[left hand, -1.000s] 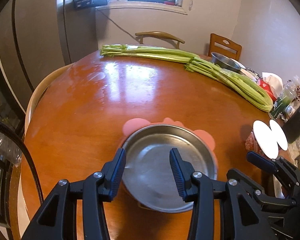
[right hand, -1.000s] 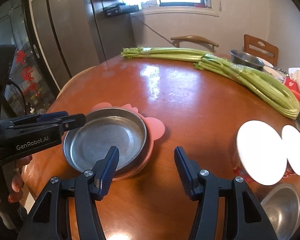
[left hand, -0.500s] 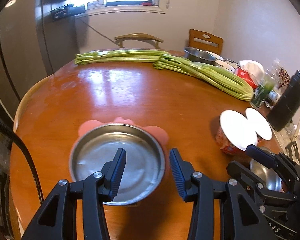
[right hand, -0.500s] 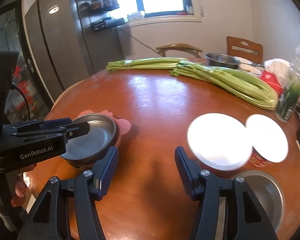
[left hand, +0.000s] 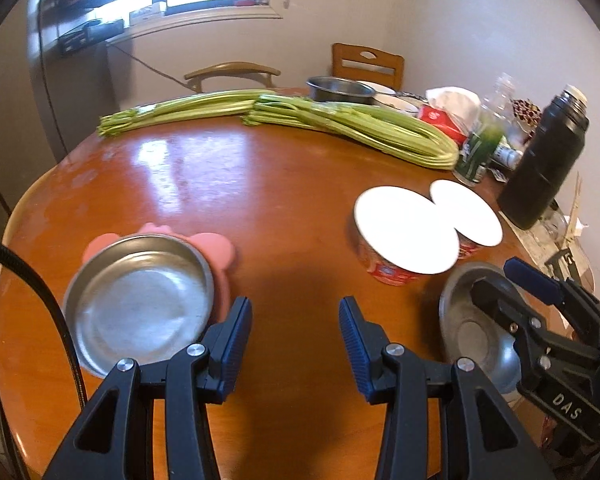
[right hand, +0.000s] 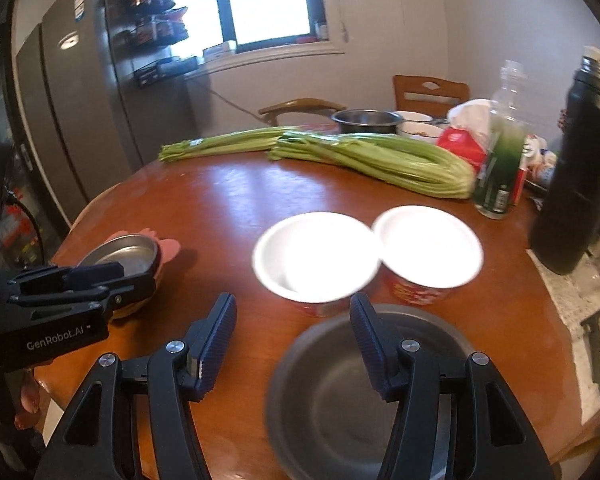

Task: Organize plates and bowls
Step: 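Move both tools to the deep steel bowl rim, then grasp opposite sides of the deep steel bowl rim with both tools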

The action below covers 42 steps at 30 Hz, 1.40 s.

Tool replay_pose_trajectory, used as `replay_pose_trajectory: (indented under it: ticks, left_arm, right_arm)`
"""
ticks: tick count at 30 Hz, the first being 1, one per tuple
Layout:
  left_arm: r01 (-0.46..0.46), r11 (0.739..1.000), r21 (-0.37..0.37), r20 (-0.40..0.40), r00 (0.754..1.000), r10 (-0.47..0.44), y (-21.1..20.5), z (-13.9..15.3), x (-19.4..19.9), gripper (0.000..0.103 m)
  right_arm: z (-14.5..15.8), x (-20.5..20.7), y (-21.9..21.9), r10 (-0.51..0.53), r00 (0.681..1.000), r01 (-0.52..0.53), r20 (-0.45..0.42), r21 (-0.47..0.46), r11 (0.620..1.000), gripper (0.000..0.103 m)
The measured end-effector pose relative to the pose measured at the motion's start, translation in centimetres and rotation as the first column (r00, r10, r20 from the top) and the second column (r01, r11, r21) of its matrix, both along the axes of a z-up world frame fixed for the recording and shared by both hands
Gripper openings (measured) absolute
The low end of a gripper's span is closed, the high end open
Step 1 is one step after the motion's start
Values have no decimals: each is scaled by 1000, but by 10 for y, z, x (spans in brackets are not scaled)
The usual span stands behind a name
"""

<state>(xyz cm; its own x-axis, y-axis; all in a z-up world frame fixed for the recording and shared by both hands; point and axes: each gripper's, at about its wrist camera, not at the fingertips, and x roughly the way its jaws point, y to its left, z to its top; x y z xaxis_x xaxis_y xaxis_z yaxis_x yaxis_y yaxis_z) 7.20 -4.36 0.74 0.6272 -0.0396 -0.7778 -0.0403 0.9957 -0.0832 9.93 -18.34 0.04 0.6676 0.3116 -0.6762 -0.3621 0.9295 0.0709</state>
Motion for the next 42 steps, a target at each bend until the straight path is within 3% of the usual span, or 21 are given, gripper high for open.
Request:
replay_pose_trajectory:
  ticks: [12,29,42]
  left_arm:
    - [107,994,-21,-32,994,-108,-48,-13,9,45]
    - [217,974,-67,-93,970,-223,-96,-33,15,45]
    - [256,964,-76,-134,955,-264,-119,-49,23,45]
  right_arm:
    - [-4,7,-58,-104,994,104,-32,0,995,61]
    - [-28,4,-105,-194,976,192,-100,-28,981,61]
    - [-45,0,-108,-165,976,165,-145,-15,986,59]
